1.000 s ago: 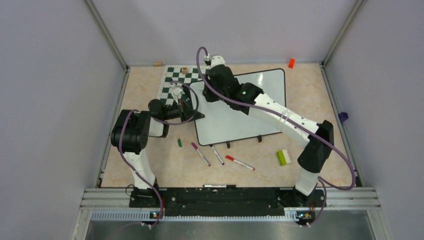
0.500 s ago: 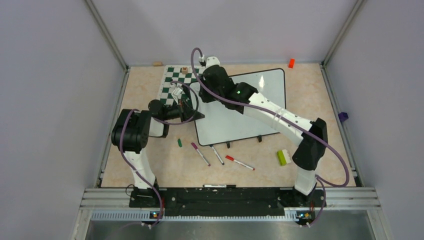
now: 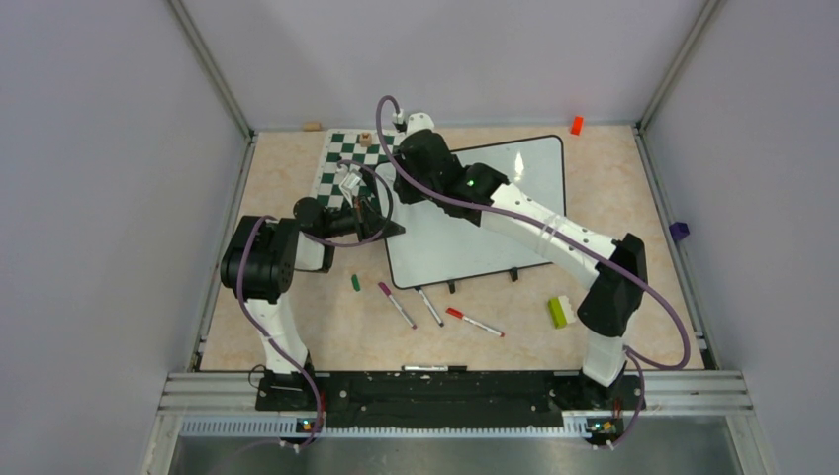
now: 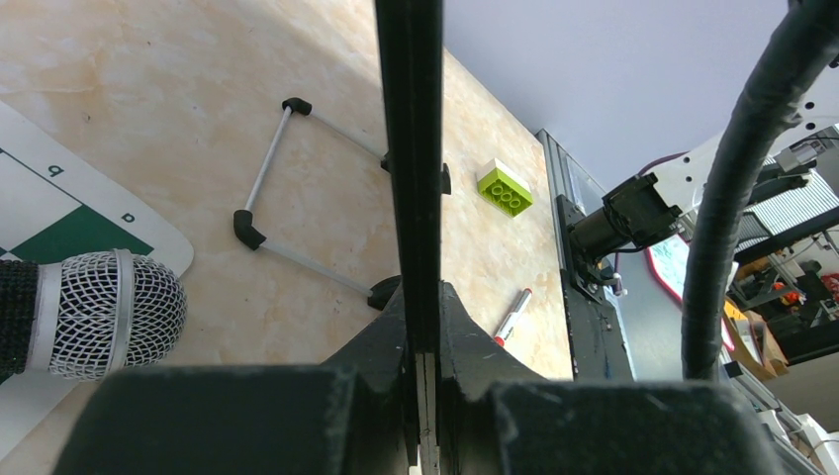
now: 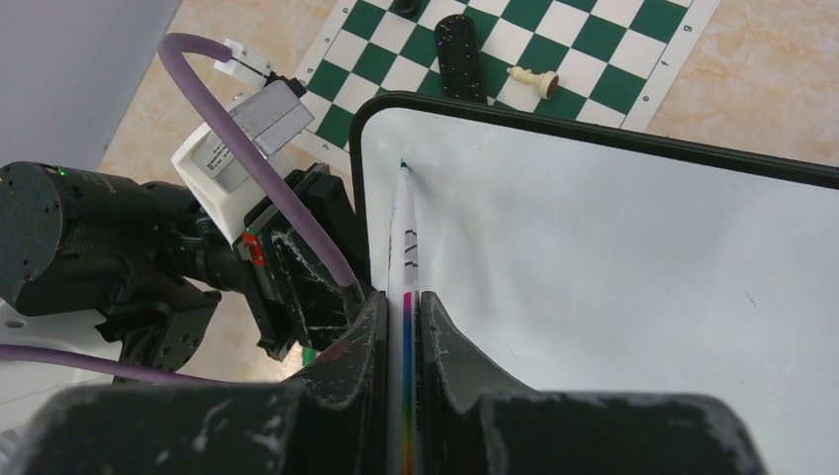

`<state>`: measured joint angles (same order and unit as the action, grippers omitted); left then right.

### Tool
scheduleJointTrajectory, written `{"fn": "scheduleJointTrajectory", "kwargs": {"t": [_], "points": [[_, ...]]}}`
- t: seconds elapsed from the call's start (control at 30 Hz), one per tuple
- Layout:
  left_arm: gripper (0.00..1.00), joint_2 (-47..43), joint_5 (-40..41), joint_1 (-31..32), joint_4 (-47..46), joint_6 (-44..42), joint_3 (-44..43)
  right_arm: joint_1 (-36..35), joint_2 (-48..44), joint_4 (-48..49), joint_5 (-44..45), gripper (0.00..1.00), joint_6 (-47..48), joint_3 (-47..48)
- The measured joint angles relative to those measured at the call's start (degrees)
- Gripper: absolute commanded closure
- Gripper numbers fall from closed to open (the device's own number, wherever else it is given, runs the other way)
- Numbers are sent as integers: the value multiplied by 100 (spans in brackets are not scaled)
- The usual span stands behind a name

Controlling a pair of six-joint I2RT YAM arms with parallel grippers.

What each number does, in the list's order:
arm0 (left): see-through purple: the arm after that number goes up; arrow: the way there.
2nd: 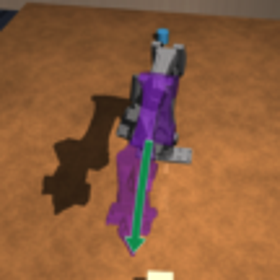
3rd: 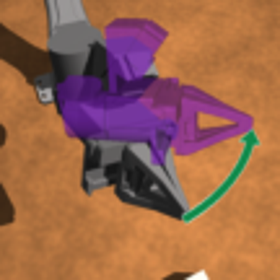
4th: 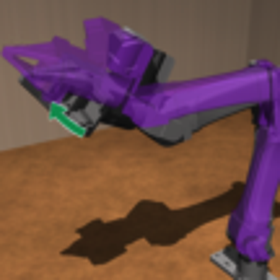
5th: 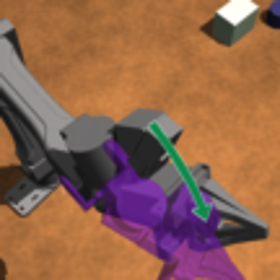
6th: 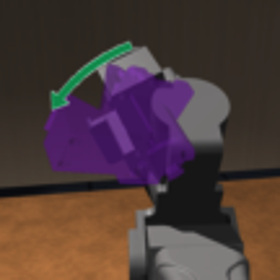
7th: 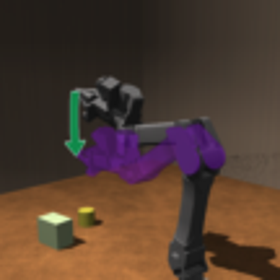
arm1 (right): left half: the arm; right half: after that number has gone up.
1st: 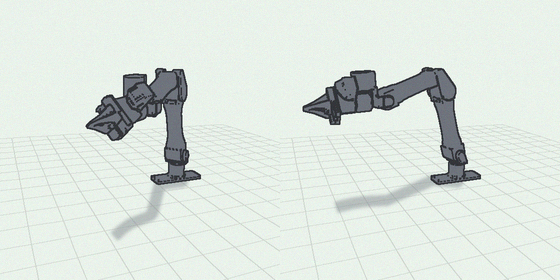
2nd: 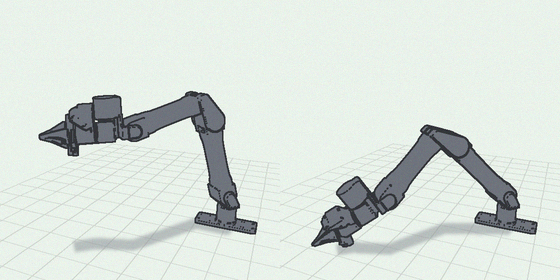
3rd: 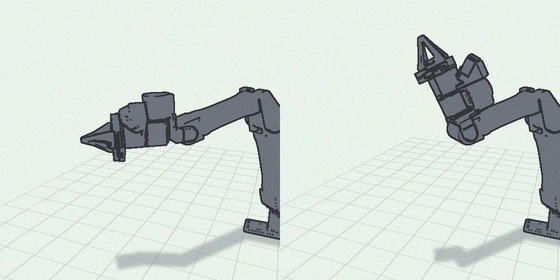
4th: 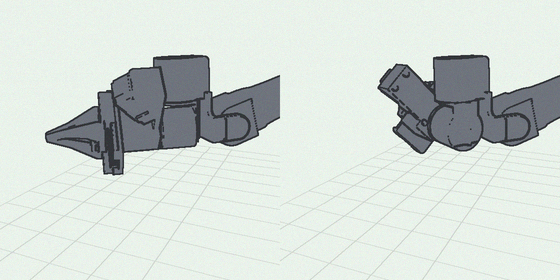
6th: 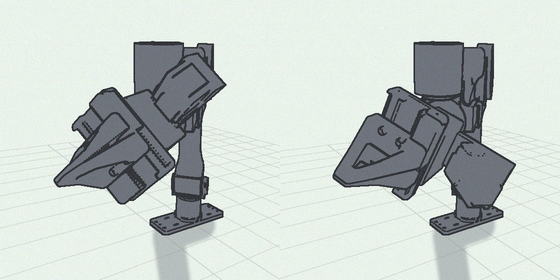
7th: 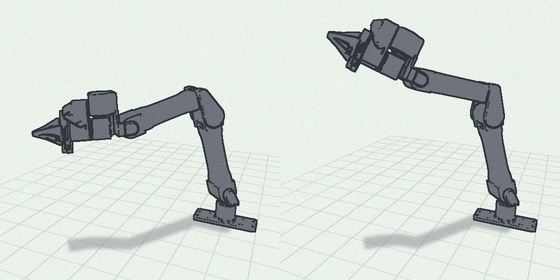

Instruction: Write a sentence on the whiteboard

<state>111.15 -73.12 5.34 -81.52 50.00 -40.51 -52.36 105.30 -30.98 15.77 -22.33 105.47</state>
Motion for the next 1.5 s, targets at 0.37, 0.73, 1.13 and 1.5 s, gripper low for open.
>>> {"fn": "scheduleJointTrajectory", "kwargs": {"t": [0.37, 0.73, 1.13, 1.5], "points": [[100, 24, 26, 0, 7, 72, 0, -13, -46, 13, -24, 100, -83, -240], [100, 87, 50, -7, -74, 111, 0, -39, -210, 4, -13, 100, -151, -625], [100, 87, 44, -7, -87, 107, 0, -50, -166, -61, 293, 100, -72, -407], [100, 87, 37, -7, -98, 107, 0, -11, -9, -160, 391, 100, 35, -35]]}}
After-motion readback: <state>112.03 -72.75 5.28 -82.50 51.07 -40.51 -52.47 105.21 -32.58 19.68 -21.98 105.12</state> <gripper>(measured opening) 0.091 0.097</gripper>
